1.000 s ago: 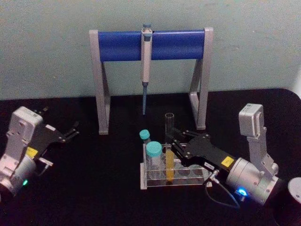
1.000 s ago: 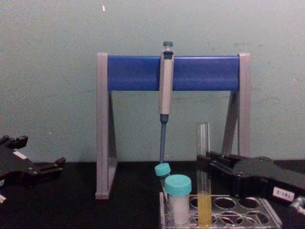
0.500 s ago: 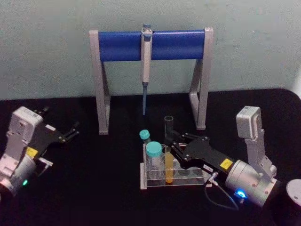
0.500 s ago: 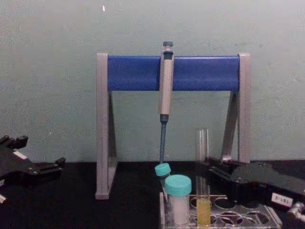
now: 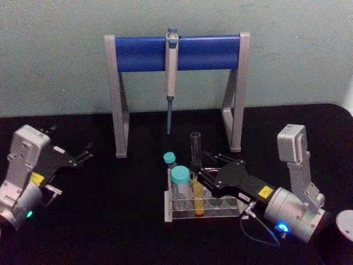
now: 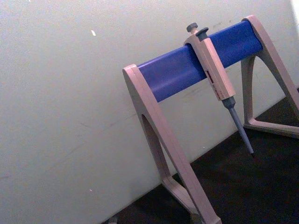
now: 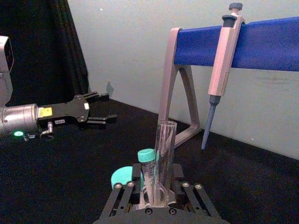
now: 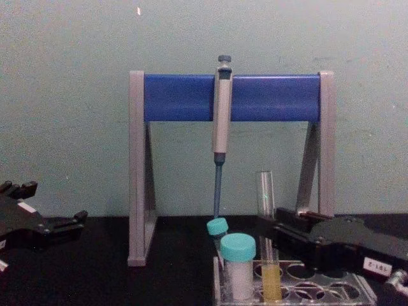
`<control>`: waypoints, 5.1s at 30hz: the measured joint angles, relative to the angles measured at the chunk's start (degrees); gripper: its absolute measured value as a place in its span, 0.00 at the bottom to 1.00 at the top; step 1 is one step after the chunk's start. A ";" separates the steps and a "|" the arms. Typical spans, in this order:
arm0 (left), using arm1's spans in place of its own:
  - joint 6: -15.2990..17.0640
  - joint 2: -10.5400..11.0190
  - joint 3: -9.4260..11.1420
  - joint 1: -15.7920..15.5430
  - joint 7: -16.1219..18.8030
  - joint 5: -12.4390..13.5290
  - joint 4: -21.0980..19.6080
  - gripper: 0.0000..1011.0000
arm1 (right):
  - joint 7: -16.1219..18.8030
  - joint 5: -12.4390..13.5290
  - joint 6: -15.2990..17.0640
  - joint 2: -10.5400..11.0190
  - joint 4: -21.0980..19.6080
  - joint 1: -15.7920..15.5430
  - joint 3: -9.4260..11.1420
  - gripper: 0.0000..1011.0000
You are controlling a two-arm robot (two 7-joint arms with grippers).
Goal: Pick up the test tube from the test tube rack, shake it, then place it back into the test tube rack.
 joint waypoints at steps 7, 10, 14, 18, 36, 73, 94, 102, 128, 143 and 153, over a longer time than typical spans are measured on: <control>0.00 0.00 0.00 0.00 0.00 0.00 0.00 0.99 | 0.02 0.03 -0.01 0.00 0.00 0.00 0.04 0.62; 0.00 0.00 0.00 0.00 0.00 0.00 0.00 0.99 | 0.03 0.05 -0.02 -0.01 0.00 0.00 0.05 0.69; 0.00 0.00 0.00 0.00 0.00 0.00 0.00 0.99 | 0.04 0.06 -0.02 0.00 0.00 0.00 0.05 0.78; 0.00 0.00 0.00 0.00 0.00 0.00 0.00 0.99 | 0.05 0.08 -0.02 0.00 0.00 0.00 0.05 0.91; 0.00 0.00 0.00 0.00 0.00 0.00 0.00 0.99 | 0.74 -0.80 -1.33 0.32 -1.00 1.12 0.09 0.99; 0.00 0.00 0.00 0.00 0.00 0.00 0.00 0.99 | -22.63 -13.86 0.85 -3.53 -11.90 -7.55 13.31 0.99; 0.00 0.00 0.00 0.00 0.00 0.00 0.00 0.99 | -25.48 -17.79 7.95 -8.54 -4.99 -9.07 13.74 0.99; 0.00 0.00 0.00 0.00 0.00 0.00 0.00 0.99 | -24.57 -18.64 9.04 -9.65 -3.25 -9.33 14.19 0.99; 0.00 0.00 0.00 0.00 0.00 0.00 0.00 0.99 | -23.31 -19.98 10.11 -11.31 -2.38 -9.42 15.40 0.99; 0.00 0.00 0.00 0.00 0.00 0.00 0.00 0.99 | -23.35 -19.87 10.03 -11.23 -2.42 -9.38 15.29 0.99; 0.00 0.00 0.00 0.00 0.00 0.00 0.00 0.99 | -23.40 -19.81 9.98 -11.20 -2.42 -9.38 15.27 0.99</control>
